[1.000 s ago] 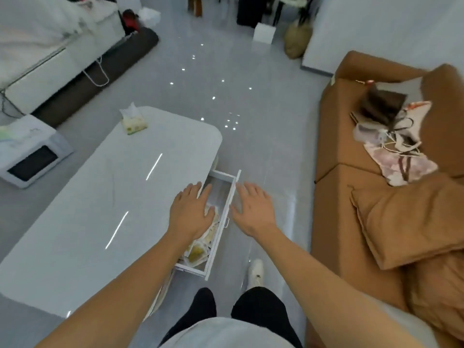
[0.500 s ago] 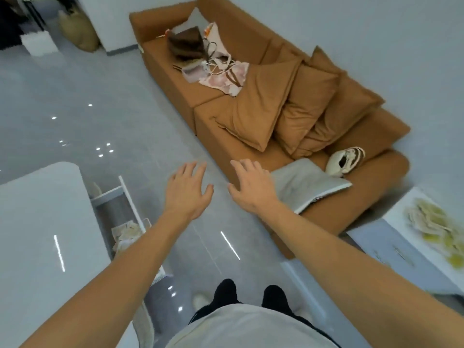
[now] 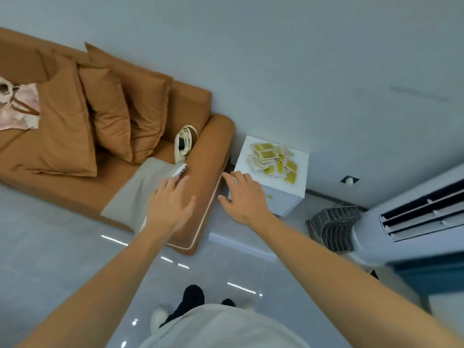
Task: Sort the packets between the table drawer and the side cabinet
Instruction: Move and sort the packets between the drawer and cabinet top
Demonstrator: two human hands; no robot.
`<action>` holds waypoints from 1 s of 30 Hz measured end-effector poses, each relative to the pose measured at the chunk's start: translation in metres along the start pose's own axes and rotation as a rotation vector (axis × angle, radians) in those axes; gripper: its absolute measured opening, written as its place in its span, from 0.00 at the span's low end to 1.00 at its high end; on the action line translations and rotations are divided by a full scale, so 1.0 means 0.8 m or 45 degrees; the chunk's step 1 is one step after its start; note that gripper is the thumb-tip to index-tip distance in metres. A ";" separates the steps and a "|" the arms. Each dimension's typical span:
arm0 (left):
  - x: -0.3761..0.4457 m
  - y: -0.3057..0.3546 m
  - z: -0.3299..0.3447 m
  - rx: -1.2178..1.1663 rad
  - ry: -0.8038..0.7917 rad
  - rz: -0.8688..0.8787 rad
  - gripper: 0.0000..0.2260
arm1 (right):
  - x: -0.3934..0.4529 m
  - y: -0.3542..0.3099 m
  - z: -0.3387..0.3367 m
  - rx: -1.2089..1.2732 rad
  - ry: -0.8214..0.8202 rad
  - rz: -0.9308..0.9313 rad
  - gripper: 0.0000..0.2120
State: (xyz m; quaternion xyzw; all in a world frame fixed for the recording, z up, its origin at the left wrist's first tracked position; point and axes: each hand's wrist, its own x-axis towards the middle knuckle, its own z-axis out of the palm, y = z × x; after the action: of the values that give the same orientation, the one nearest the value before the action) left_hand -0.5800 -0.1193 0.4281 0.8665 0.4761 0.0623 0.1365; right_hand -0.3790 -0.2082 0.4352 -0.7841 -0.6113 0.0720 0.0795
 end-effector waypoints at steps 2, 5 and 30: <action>0.031 0.049 0.019 0.020 -0.050 0.056 0.27 | 0.003 0.063 -0.007 0.008 -0.013 0.089 0.29; 0.084 0.104 0.045 0.068 -0.094 0.157 0.26 | 0.019 0.139 -0.006 0.035 -0.038 0.194 0.29; 0.712 0.271 0.541 0.134 -0.613 0.414 0.33 | 0.417 0.664 0.341 0.271 -0.348 0.684 0.36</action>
State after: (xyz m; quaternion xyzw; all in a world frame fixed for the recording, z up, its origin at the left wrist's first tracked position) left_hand 0.0053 0.1732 0.0668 0.9271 0.2876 -0.1489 0.1887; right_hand 0.1479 -0.0020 0.0506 -0.8879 -0.3764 0.2585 0.0563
